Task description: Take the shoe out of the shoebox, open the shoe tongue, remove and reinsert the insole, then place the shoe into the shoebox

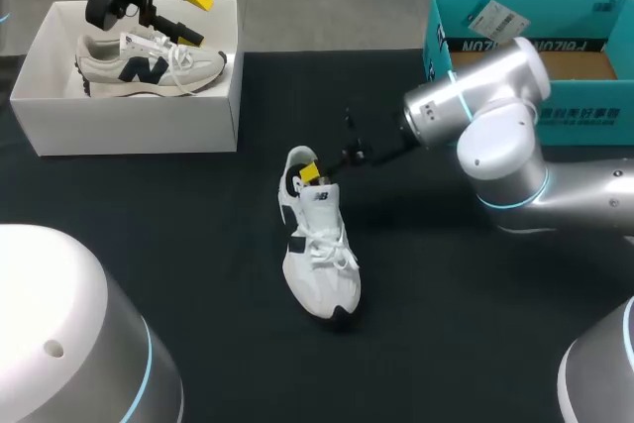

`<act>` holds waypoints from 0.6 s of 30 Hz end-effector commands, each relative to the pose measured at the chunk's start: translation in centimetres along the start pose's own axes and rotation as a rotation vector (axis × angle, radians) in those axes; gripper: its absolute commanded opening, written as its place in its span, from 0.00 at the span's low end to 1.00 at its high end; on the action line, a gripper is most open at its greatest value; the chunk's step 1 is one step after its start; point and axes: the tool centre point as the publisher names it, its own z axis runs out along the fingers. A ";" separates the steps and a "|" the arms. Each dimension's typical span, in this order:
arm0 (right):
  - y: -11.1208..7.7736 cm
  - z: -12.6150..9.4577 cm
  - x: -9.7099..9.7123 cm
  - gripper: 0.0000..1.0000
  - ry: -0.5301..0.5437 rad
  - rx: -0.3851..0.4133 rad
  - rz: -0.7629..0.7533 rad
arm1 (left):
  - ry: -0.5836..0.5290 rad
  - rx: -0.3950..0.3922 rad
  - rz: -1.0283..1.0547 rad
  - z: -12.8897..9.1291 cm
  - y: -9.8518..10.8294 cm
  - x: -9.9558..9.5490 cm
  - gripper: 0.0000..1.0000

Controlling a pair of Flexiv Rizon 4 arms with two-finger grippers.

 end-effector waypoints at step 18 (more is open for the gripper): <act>-0.2 -0.3 0.7 1.00 -0.029 0.003 0.016 | 0.002 0.003 0.001 -0.1 0.0 0.0 1.00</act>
